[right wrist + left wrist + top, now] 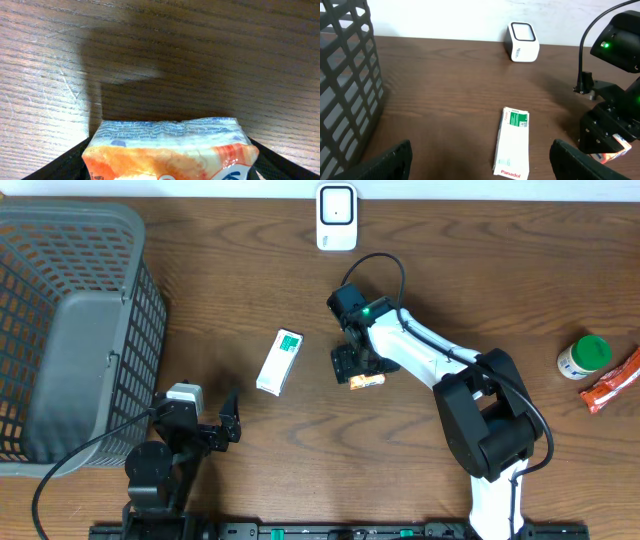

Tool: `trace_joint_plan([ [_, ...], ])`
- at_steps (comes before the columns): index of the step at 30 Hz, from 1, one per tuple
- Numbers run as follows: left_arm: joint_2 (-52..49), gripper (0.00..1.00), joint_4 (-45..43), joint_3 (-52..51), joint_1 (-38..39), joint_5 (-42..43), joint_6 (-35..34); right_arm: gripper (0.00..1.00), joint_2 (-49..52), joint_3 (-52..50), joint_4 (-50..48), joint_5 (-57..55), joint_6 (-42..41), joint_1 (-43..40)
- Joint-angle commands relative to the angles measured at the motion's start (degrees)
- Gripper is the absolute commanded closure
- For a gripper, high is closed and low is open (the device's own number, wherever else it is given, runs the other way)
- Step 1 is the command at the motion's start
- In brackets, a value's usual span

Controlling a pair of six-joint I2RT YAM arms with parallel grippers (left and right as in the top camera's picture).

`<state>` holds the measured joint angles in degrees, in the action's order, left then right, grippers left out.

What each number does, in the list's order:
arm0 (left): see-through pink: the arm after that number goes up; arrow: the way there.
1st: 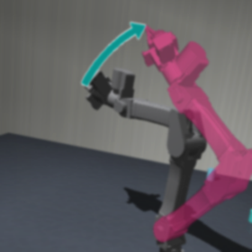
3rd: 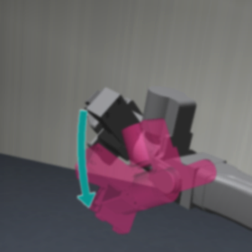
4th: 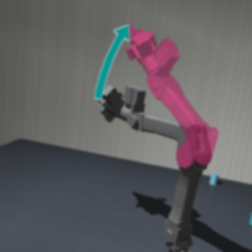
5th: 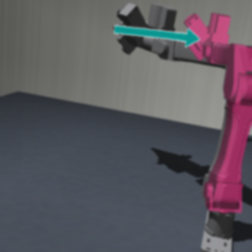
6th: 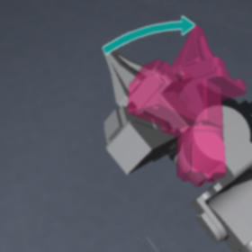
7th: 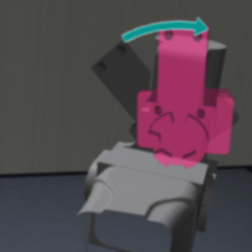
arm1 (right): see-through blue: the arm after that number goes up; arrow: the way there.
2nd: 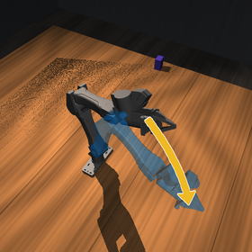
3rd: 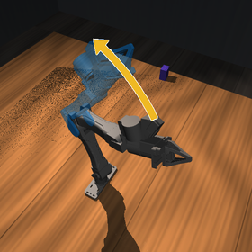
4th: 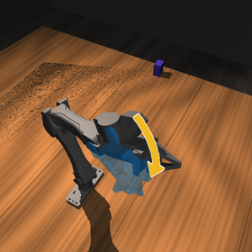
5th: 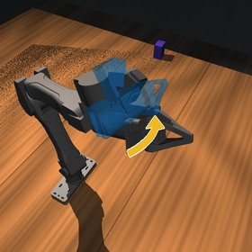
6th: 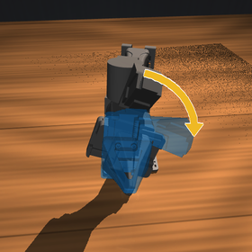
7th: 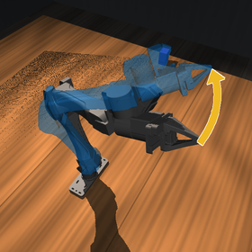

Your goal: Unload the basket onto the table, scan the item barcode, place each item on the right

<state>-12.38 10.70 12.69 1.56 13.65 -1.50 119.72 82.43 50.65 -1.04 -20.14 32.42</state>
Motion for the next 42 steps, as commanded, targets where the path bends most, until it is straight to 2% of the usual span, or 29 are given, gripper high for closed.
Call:
trace_joint_plan([
  [1, 0.2, 0.13, 0.0, -0.11, -0.15, 0.7, -0.09, 0.21, 2.56, -1.99, -0.09, -0.76, 0.09, -0.13],
  [9, 0.2, 0.13, 0.0, -0.11, -0.15, 0.7, -0.09, 0.3, 2.54, -1.86, -0.04, -0.76, 0.09, -0.13],
  [13, 0.2, 0.13, 0.0, -0.11, -0.15, 0.7, -0.09, 0.31, 2.54, -1.31, 0.66, -0.76, 0.09, -0.13],
  [19, 0.2, 0.13, 0.0, -0.11, -0.15, 0.7, -0.09, 0.35, 2.54, 4.76, 9.31, -0.35, 0.07, -0.15],
  [27, 0.2, 0.13, 0.0, -0.11, -0.15, 0.7, -0.09, 0.36, 2.54, 14.05, 21.86, 10.84, 0.04, -0.9],
  [34, 0.2, 0.13, 0.0, -0.11, -0.15, 0.7, -0.09, 0.33, 2.54, 14.73, 24.15, 21.29, -0.66, -2.78],
  [42, 0.2, 0.13, 0.0, -0.11, -0.15, 0.68, -0.09, 0.36, 2.54, 14.73, 25.68, 31.65, -1.29, -5.14],
])
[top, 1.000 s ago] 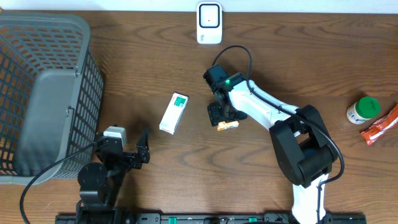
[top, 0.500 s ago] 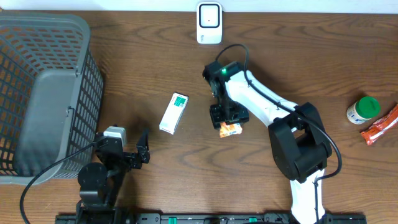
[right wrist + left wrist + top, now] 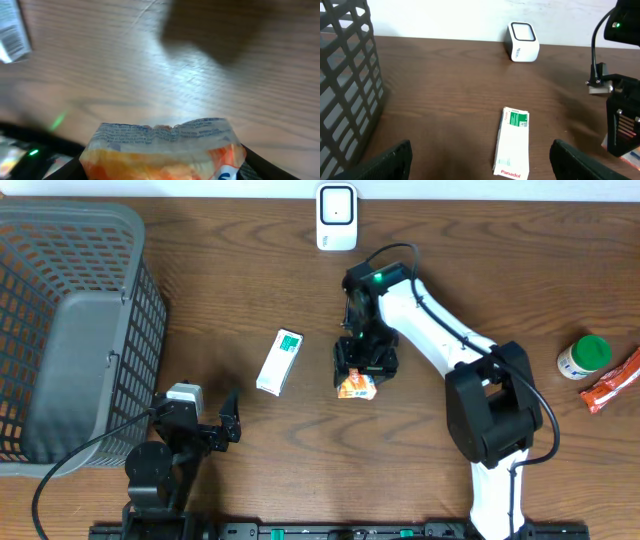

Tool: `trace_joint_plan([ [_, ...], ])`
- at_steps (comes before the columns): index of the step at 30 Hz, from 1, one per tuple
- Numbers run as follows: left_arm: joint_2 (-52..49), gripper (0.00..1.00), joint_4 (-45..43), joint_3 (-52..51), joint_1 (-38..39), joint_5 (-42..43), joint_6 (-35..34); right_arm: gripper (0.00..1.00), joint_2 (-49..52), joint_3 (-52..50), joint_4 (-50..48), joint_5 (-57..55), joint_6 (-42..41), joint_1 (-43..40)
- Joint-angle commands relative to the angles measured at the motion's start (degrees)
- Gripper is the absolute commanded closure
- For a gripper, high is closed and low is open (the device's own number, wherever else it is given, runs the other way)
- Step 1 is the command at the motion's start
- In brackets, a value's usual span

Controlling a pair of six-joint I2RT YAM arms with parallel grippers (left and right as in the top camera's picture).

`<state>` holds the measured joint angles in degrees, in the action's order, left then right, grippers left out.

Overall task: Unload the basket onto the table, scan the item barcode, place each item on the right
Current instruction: 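Carry the orange box to the scanner and hold it at the window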

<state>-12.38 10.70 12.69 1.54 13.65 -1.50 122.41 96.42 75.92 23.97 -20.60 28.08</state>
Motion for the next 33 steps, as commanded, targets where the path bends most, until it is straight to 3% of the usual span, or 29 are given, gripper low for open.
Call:
trace_joint_plan([
  [1, 0.2, 0.13, 0.0, -0.11, -0.13, 0.68, -0.09, 0.36, -0.15, 0.74, 0.5, 6.84, -0.85, -0.9],
  [7, 0.2, 0.13, 0.0, -0.11, -0.13, 0.7, -0.09, 0.38, -0.15, 0.74, -2.67, 5.07, -1.18, -0.87],
  [17, 0.2, 0.13, 0.02, -0.11, -0.13, 0.7, -0.09, 0.43, -0.15, 6.14, -22.14, 3.98, -0.26, -4.48],
  [33, 0.2, 0.13, 0.02, -0.11, -0.13, 0.7, -0.09, 0.44, 3.26, 7.96, -59.32, -9.79, 1.6, -6.88],
])
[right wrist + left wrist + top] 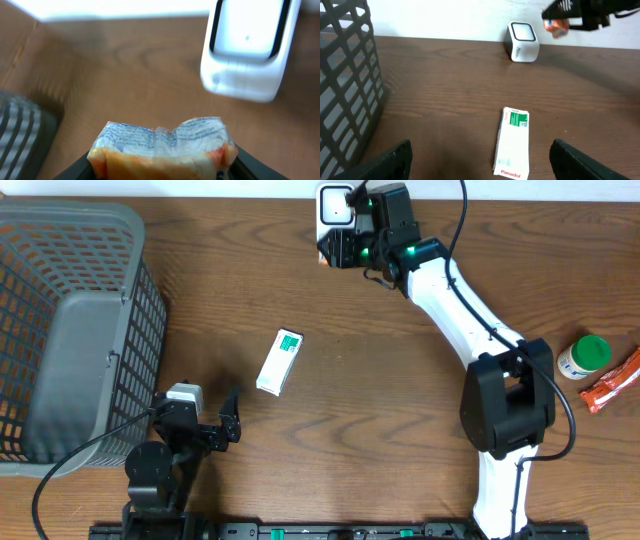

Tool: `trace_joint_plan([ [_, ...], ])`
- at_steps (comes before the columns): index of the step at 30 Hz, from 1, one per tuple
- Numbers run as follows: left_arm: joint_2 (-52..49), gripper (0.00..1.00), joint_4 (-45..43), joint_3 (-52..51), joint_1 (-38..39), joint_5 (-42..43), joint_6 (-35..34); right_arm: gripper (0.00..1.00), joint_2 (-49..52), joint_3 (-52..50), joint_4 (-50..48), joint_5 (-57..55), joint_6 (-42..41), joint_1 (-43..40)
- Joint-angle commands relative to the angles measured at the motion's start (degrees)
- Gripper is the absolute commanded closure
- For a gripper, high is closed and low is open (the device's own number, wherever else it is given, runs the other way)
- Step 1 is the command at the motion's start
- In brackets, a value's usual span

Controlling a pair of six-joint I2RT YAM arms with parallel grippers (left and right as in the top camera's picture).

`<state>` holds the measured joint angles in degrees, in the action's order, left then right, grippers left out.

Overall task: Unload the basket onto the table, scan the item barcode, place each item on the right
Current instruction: 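Carry the orange box to the scanner and hold it at the window, then carry the orange box to the table's right edge and release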

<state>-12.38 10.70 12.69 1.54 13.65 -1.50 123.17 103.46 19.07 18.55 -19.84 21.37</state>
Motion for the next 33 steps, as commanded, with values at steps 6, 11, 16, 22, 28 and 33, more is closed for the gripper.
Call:
trace_joint_plan([
  [6, 0.2, 0.13, 0.0, -0.11, -0.13, 0.7, -0.09, 0.46, 5.53, 1.22, -14.88, -11.78, 1.75, -0.17],
  [11, 0.2, 0.13, 0.0, -0.11, -0.13, 0.7, -0.09, 0.5, 10.21, 3.39, -23.65, -14.62, 3.74, -0.17],
  [16, 0.2, 0.13, 0.0, -0.11, -0.13, 0.7, -0.09, 0.49, 17.77, 8.72, -29.44, -17.09, 9.35, 0.24],
  [22, 0.2, 0.13, 0.0, -0.11, -0.13, 0.7, -0.09, 0.48, 26.05, 16.87, -33.68, -17.4, 12.24, 0.39],
  [28, 0.2, 0.13, 0.0, -0.11, -0.13, 0.7, -0.09, 0.48, 26.95, 20.02, -33.55, -18.12, 14.64, 0.39],
  [33, 0.2, 0.13, 0.0, -0.11, -0.13, 0.7, -0.09, 0.49, 25.49, 23.96, -24.92, -18.27, 14.8, 0.35],
])
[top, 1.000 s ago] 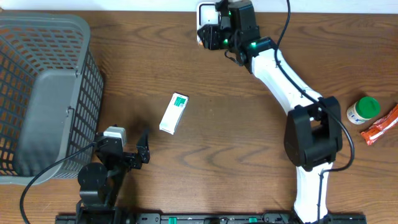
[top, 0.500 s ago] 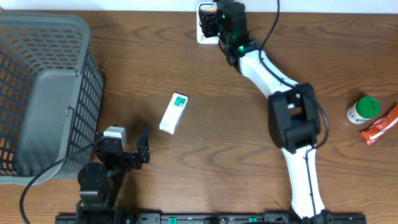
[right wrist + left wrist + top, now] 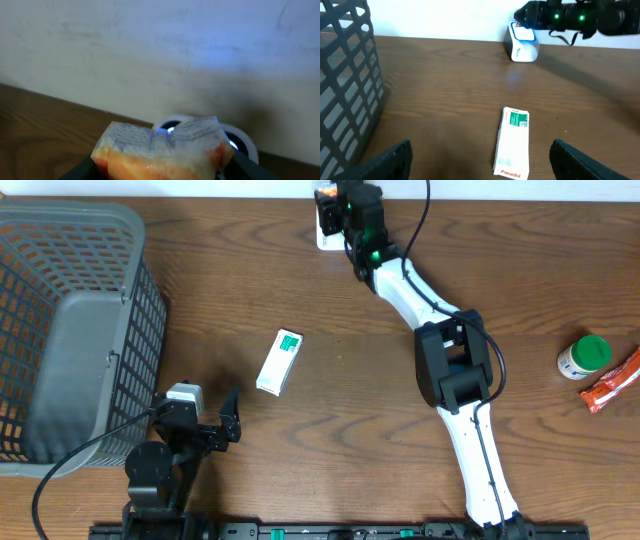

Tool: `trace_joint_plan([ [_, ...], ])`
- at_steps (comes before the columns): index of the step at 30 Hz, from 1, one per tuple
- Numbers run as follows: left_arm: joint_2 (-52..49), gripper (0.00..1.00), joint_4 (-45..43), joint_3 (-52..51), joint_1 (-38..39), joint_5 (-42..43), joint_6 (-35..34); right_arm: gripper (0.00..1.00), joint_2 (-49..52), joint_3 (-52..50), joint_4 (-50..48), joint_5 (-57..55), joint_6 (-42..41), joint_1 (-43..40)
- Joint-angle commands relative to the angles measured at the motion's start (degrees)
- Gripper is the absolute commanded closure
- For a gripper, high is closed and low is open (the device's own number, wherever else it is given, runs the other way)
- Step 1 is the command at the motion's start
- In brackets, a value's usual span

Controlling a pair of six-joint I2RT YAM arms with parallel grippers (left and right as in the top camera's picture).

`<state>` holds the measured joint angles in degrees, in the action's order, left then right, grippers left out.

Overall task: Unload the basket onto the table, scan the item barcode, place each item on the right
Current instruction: 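Carry the orange box to the table's right edge and release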

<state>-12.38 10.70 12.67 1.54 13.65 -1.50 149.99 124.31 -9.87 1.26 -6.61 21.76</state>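
Note:
My right gripper (image 3: 162, 162) is shut on an orange and white snack packet (image 3: 160, 147) and holds it right in front of the white scanner (image 3: 242, 145), where blue light shows behind the packet. Overhead, the right gripper (image 3: 338, 202) covers most of the scanner (image 3: 327, 236) at the table's back edge. The left wrist view shows the scanner (image 3: 522, 42) with the dark gripper above it. My left gripper (image 3: 481, 152) rests open near the front edge, with nothing in it.
A white and green Panadol box (image 3: 279, 361) lies flat left of the table's middle, just ahead of the left gripper. A grey mesh basket (image 3: 70, 330) fills the left side. A green-lidded bottle (image 3: 584, 356) and a red-orange packet (image 3: 612, 385) lie at the right edge.
My right gripper has moved with the packet from just beside the scanner to directly over its face. Blue light now shows behind the packet. The left arm has not moved.
My right gripper was shut on the snack packet low over the table's middle, right of the Panadol box. It then held it turned there, then up at the back beside the scanner, and now against the scanner's face.

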Motion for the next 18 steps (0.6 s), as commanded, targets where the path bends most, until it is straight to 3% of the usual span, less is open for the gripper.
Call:
trace_joint_plan([
  [1, 0.2, 0.13, 0.0, -0.09, -0.13, 0.7, -0.09, 0.5, -1.95, 3.96, 6.58, -0.98, 1.57, -0.09],
  [5, 0.2, 0.14, 0.0, -0.09, -0.13, 0.7, -0.09, 0.5, -7.26, 7.45, 22.93, -1.33, 2.67, -0.85],
  [9, 0.2, 0.13, 0.02, -0.09, -0.13, 0.7, -0.09, 0.47, -15.54, 8.68, 43.58, -10.05, 3.08, -2.36],
  [13, 0.2, 0.13, 0.0, -0.09, -0.13, 0.7, -0.09, 0.52, -23.15, 8.68, 62.18, -20.87, 3.04, -4.79],
  [18, 0.2, 0.13, 0.0, -0.09, -0.13, 0.7, -0.09, 0.56, -26.56, 8.61, 81.77, -23.69, 3.02, -11.96],
])
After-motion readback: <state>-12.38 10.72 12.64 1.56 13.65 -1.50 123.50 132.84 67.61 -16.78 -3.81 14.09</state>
